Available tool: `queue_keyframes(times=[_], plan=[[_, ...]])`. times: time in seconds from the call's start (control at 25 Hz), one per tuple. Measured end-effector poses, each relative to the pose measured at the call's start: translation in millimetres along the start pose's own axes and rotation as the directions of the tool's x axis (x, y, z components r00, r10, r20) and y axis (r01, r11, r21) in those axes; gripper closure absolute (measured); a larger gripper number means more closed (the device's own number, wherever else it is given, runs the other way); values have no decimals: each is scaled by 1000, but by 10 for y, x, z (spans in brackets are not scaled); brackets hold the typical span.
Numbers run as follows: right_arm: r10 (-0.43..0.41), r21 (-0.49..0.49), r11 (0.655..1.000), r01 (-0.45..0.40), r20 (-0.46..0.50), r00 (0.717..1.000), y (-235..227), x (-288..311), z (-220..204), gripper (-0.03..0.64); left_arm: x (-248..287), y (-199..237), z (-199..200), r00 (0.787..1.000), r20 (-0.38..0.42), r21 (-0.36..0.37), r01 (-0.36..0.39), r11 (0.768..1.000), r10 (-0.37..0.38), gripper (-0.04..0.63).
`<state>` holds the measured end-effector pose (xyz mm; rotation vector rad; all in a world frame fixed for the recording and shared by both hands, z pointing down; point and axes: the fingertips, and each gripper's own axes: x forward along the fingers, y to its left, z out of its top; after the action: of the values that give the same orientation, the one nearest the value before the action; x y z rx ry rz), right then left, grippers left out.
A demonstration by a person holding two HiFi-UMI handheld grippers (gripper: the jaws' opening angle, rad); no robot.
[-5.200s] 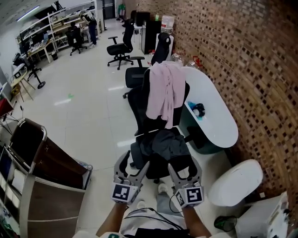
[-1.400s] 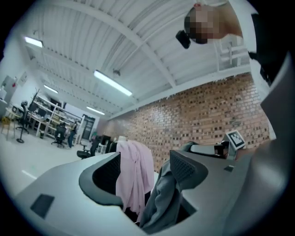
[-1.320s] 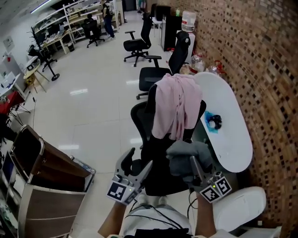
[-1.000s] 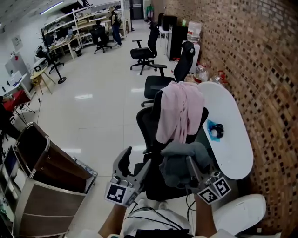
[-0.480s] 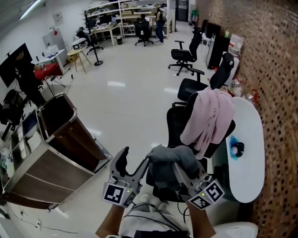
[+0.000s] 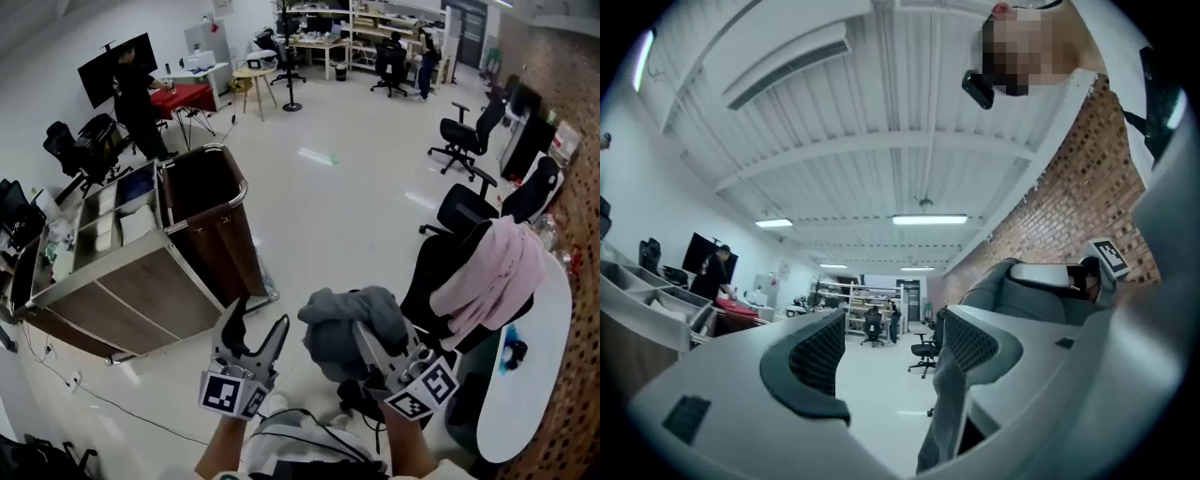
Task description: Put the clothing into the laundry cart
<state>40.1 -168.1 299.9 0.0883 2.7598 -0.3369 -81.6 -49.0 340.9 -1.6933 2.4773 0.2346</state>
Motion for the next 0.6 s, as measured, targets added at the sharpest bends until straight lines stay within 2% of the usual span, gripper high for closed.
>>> queue_keyframes(times=[0.2,0.36,0.48,0.6], plan=[[54,23,998,-53,-12,998,310,688,-331,492,-281,851,-33,997,2,47,-78,996,78,275],[77,16,997,-77,1,997,552,1233,-508,492,-371,1336,199,996,26,9,-86,996,85,275],[116,5,993,-116,8,993,737,1630,-641,492,-527,1822,158,991,53,50,-124,991,121,275],[156,-2,988,-156,15,988,864,2018,-754,492,-625,2181,163,986,62,56,-158,986,155,275]])
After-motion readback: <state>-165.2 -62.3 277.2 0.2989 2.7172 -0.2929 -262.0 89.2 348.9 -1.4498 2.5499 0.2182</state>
